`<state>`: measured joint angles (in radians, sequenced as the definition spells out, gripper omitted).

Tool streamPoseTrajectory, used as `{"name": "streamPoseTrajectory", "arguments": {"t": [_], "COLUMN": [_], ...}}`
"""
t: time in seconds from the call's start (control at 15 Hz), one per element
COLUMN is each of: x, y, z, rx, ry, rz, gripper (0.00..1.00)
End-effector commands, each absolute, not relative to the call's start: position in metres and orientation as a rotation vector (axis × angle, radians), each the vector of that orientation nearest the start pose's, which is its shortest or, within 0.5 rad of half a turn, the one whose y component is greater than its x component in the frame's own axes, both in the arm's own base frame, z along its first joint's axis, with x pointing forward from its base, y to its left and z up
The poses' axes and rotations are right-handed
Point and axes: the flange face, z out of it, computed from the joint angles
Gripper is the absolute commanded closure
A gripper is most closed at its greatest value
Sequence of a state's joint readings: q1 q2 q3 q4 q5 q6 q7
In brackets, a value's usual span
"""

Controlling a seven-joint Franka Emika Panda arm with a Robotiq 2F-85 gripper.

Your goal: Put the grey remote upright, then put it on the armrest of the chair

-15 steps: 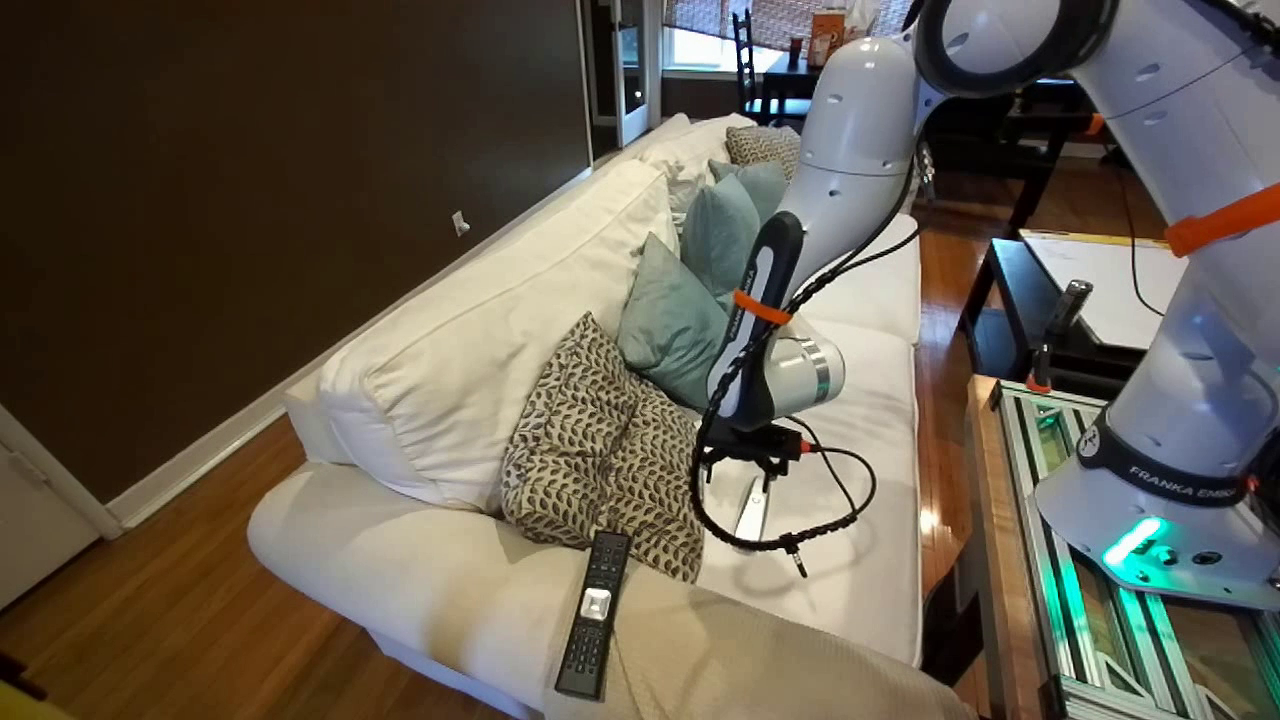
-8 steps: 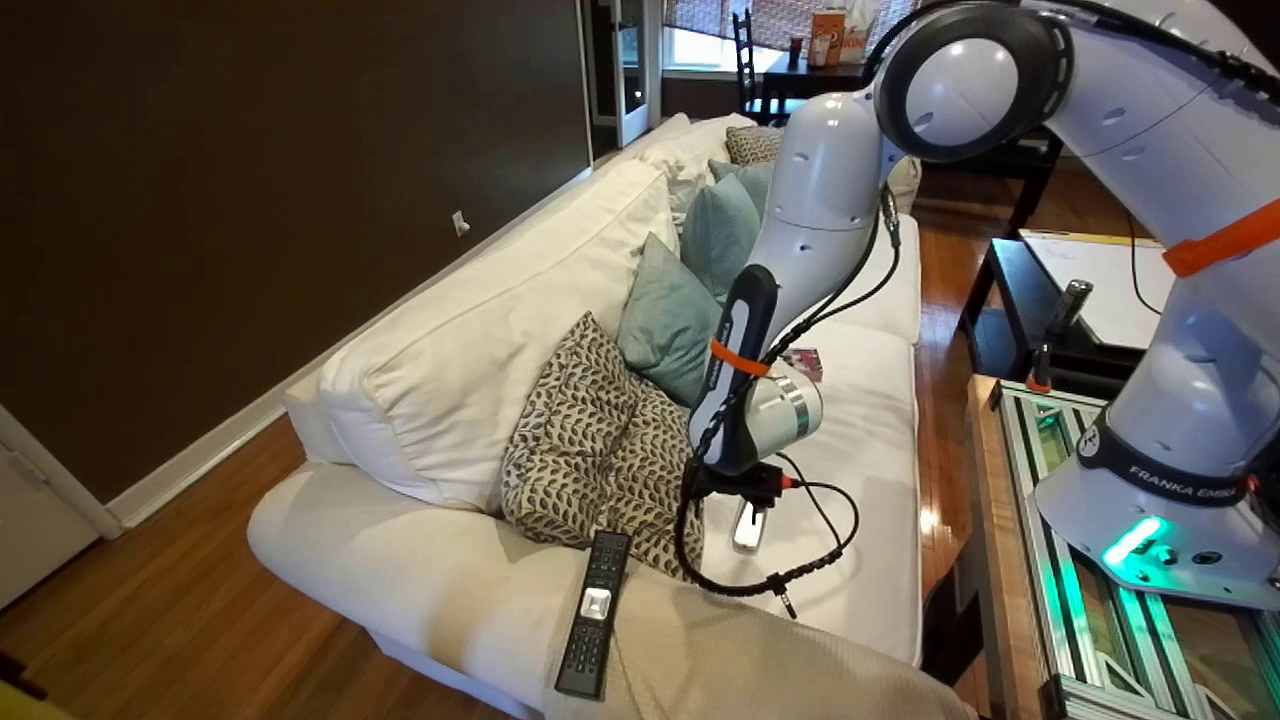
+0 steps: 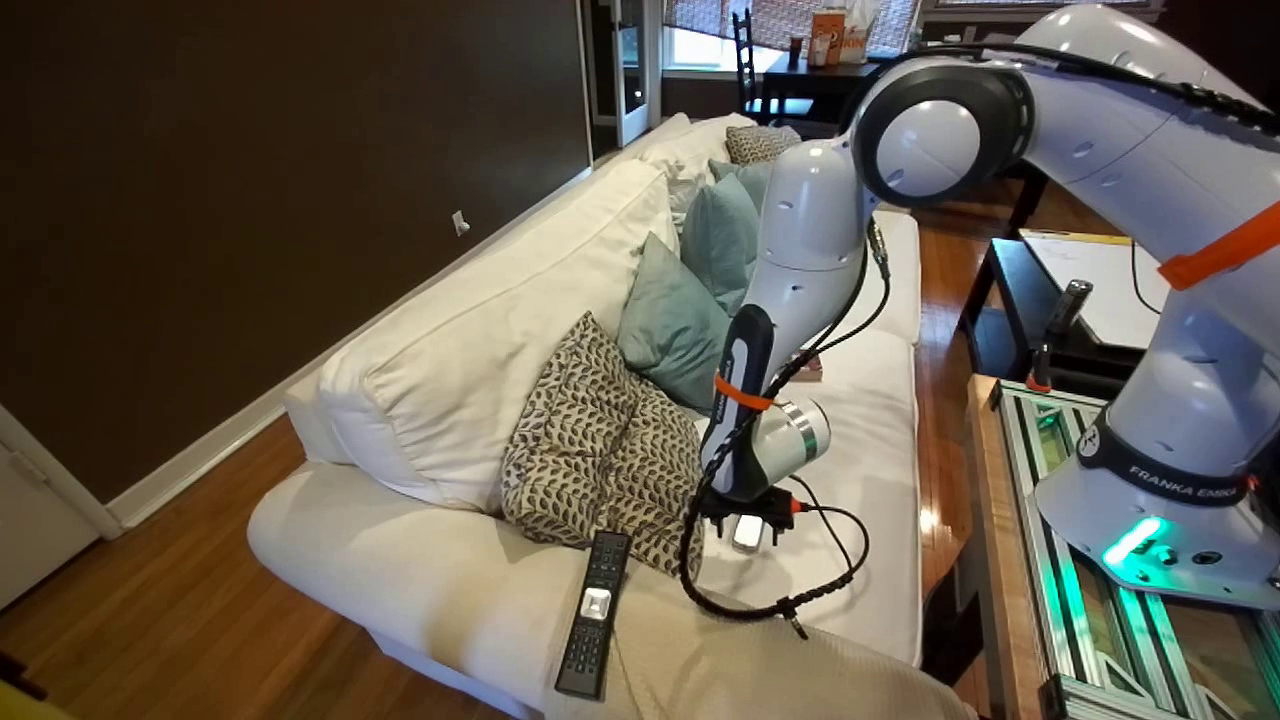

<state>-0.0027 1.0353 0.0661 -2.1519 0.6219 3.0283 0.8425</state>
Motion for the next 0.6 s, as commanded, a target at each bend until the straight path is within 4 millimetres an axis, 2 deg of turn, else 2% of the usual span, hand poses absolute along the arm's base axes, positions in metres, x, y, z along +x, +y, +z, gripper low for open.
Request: {"name": "streamPoseTrajectory", "arguments": {"t": [0.0, 0.2, 0.33, 0.4, 0.47, 0.53], "x": [0.433, 0.432, 0.432, 0.431, 0.431, 0.431], "y": [-0.009, -0.012, -0.016, -0.018, -0.02, -0.022], "z": [-0.1, -0.103, -0.105, -0.105, -0.105, -0.105], "rx": [-2.335, -2.329, -2.327, -2.322, -2.32, -2.32], "ry": [2.12, 2.136, 2.151, 2.164, 2.17, 2.177], "rz": [0.272, 0.239, 0.231, 0.231, 0.228, 0.224], "gripper": [0.0, 0.0, 0.04, 0.2, 0.28, 0.28]}}
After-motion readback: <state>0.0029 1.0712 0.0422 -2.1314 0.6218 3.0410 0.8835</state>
